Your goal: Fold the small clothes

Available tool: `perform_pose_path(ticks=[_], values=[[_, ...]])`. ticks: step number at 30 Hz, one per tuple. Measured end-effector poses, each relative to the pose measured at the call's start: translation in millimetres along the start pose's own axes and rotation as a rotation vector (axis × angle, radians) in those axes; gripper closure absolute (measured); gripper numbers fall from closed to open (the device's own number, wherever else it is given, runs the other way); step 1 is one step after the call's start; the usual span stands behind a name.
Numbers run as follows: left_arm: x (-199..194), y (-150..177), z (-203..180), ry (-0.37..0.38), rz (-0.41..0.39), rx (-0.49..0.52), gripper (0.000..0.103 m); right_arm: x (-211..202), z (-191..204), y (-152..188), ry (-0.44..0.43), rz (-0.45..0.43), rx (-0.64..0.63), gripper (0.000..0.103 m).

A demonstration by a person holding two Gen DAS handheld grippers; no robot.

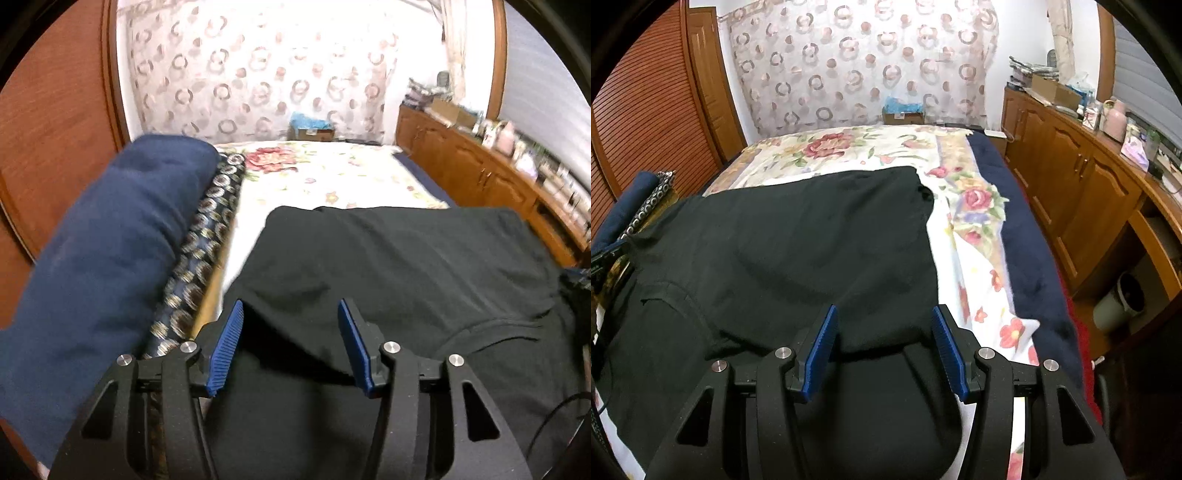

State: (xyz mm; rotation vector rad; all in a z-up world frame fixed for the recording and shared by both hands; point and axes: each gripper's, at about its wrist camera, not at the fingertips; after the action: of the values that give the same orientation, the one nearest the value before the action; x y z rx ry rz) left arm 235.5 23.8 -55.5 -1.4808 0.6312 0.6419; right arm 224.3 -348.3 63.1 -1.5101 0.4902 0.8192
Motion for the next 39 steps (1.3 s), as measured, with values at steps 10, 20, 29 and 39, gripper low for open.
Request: perform_pose_path(ticks=[10, 20, 29, 39], values=[[7, 0, 3, -0.070, 0.007, 0.052, 0.053, 9, -1, 1, -0.003, 0.006, -0.022, 0.048], [24, -2, 8, -0.126, 0.074, 0.065, 0.075, 14, -7, -3, 0.002, 0.022, -0.034, 0.048], [27, 3, 1, -0.119, 0.100, 0.103, 0.092, 19, -8, -5, -0.014, 0.043, -0.053, 0.048], [-14, -1, -4, -0.049, -0.031, 0.119, 0.098, 18, -13, -7, -0.020, 0.045, -0.042, 0.052]])
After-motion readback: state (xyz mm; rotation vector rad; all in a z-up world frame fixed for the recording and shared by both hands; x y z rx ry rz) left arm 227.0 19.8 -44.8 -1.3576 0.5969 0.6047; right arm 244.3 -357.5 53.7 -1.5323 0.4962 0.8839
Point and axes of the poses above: each gripper's, at about its wrist camera, not at the fingertips, and x roughly the way its jaws point, z to its left, y to its underside, and after that the axes turned 3 degrees about z, right-handed
